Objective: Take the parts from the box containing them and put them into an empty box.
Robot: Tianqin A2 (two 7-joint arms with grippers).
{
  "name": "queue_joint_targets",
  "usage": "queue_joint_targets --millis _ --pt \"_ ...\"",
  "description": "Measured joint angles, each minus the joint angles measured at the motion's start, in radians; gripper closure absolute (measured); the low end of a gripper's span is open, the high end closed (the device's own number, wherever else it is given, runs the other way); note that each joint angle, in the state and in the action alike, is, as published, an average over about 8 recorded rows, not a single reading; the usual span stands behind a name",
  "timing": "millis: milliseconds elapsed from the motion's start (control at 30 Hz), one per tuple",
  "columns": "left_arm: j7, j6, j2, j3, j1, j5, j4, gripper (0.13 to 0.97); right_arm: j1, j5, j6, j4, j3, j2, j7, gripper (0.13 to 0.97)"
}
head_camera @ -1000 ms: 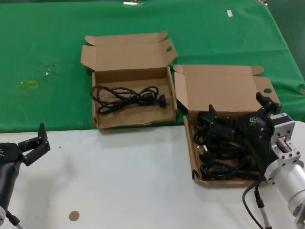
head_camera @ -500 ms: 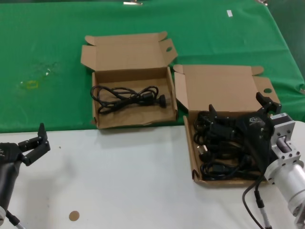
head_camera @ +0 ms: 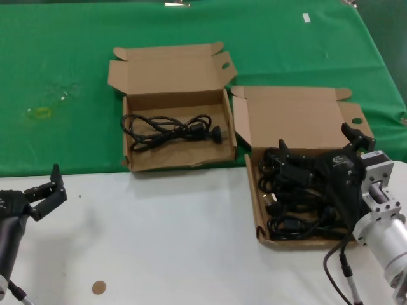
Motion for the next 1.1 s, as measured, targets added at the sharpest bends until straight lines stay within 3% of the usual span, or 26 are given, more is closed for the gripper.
queue_joint_targets --millis 1100 --pt "0.0 0.0 0.0 0.0 0.0 0.0 0.0 0.132 0.0 0.0 0.0 0.0 0.0 0.0 0.0 0.129"
